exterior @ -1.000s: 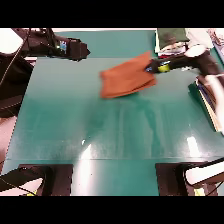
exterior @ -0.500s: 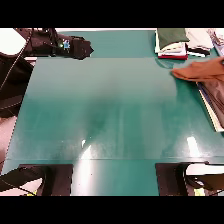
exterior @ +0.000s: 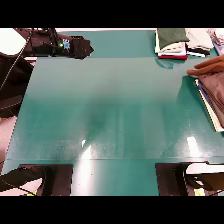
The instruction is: Fold the shirts.
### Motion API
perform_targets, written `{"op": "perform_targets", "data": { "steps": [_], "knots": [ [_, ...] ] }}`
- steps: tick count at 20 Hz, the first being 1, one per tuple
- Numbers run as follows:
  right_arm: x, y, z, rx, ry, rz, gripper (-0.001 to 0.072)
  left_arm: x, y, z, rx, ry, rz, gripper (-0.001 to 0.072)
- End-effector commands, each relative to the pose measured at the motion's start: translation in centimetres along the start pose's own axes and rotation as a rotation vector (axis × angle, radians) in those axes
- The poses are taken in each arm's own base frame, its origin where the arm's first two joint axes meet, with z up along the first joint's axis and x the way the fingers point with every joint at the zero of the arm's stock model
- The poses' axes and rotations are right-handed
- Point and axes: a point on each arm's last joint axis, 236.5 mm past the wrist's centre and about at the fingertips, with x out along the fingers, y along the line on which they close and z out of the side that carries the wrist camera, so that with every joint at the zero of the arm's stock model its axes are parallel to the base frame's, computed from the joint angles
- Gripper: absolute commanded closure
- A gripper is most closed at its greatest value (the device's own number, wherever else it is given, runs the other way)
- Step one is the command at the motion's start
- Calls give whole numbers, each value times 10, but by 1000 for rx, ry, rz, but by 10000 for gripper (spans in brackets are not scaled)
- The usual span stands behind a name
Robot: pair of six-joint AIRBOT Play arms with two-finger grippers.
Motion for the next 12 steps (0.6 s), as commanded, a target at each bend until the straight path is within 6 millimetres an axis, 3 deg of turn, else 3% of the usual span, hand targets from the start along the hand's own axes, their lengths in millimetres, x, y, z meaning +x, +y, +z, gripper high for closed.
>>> {"op": "perform_targets", "data": {
  "steps": [1, 3, 6, 12],
  "knots": [
    [-26, 16, 48, -81, -104, 5, 694, 0, 0, -3, 3, 13, 1, 677],
    [-40, 18, 58, -116, -107, 7, 693, 0, 0, -5, 3, 22, 1, 677],
    [-51, 7, 42, -141, -23, 5, 694, 0, 0, -6, 4, 24, 1, 677],
    [-85, -67, -23, -125, 205, -186, 694, 0, 0, -13, 3, 54, 1, 677]
  ]
}}
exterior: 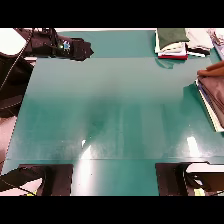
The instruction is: Fold the shirts.
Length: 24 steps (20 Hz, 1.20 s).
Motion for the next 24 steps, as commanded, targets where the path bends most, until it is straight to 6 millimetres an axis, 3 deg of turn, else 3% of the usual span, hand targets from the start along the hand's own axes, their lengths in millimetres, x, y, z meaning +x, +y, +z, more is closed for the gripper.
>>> {"op": "perform_targets", "data": {
  "steps": [1, 6, 7, 9, 11, 13, 14, 16, 18, 20, 22, 24],
  "knots": [
    [-22, -43, -56, 17, 150, -127, 694, 0, 0, -7, 1, 29, 0, 677],
    [-67, -93, -149, 129, 305, -290, 681, 0, 1, -10, 12, 44, 3, 678],
    [-75, -101, -164, 154, 323, -314, 597, 0, 1, -10, 13, 44, 3, 677],
    [-89, -114, -187, 218, 341, -347, 317, 0, 1, -10, 30, 44, 2, 677],
    [-98, -117, -187, 263, 304, -348, 198, 0, 1, -10, 30, 42, 2, 677],
    [-97, -103, -160, 284, 199, -296, 188, 0, 1, -10, 29, 42, 2, 677],
    [-94, -89, -141, 285, 147, -249, 188, 0, 1, -10, 29, 42, 2, 677],
    [-82, -40, -105, 262, 71, -103, 188, 0, 1, -10, 29, 41, 2, 677],
    [-66, 33, -83, 201, 62, 86, 188, 0, 1, -9, 29, 38, 2, 677],
    [-51, 110, -85, 121, 110, 258, 189, 0, 1, -10, 29, 44, 2, 677],
    [-40, 190, -106, 18, 189, 414, 189, 0, 1, -8, 29, 34, 2, 677],
    [-37, 256, -133, -78, 253, 532, 190, 0, 1, -8, 29, 33, 2, 677]
  ]
}}
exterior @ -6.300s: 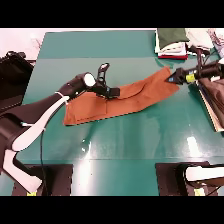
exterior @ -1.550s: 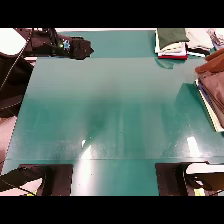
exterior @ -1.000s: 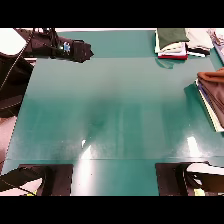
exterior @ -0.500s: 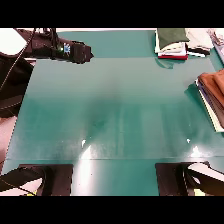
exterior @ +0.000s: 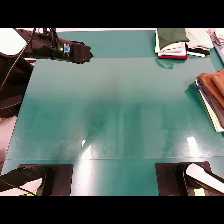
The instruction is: Fold the shirts.
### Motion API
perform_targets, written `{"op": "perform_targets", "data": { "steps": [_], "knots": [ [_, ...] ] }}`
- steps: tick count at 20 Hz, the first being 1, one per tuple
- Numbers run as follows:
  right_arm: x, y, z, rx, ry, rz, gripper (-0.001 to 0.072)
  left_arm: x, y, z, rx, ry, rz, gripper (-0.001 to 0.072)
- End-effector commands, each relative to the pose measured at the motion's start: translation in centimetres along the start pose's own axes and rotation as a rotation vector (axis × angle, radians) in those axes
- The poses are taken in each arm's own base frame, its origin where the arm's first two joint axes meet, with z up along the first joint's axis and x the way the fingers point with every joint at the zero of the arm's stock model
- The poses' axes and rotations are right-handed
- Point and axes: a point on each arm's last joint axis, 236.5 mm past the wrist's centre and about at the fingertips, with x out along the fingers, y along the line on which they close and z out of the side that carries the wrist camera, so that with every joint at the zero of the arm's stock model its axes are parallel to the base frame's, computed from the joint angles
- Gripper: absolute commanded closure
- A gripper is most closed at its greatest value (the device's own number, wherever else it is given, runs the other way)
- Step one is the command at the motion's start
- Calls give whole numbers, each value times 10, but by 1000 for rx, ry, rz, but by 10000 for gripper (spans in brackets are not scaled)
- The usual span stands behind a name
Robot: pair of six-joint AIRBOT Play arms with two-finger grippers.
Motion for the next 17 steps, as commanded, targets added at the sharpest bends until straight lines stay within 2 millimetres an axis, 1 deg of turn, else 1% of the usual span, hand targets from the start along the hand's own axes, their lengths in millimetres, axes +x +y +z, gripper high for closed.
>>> {"op": "perform_targets", "data": {
  "steps": [1, 2, 3, 4, 5, 6, 7, 8, 10, 17],
  "knots": [
    [46, 117, -39, -148, 117, 234, 191, 0, 0, 1, 0, -5, 0, 677],
    [56, 142, -52, -180, 139, 279, 196, 0, 0, 1, 0, -5, 0, 677],
    [62, 163, -62, -206, 155, 315, 225, 0, 0, 1, 0, -5, 0, 677],
    [67, 183, -72, -234, 172, 352, 284, 0, 0, 1, 0, -5, 0, 677],
    [69, 200, -81, -256, 186, 383, 360, 0, 0, 1, 0, -5, 0, 677],
    [70, 214, -89, -277, 200, 410, 482, 0, 0, 1, 0, -5, 0, 677],
    [70, 224, -96, -293, 215, 431, 670, 0, 0, 1, 0, -5, 0, 677],
    [69, 232, -101, -305, 225, 446, 693, 0, 0, 1, 0, -5, 0, 677],
    [68, 239, -106, -315, 234, 461, 692, 0, 0, 1, 0, -5, 0, 677],
    [68, 240, -108, -316, 242, 465, 692, 0, 0, 1, 0, -5, 0, 677]
  ]
}}
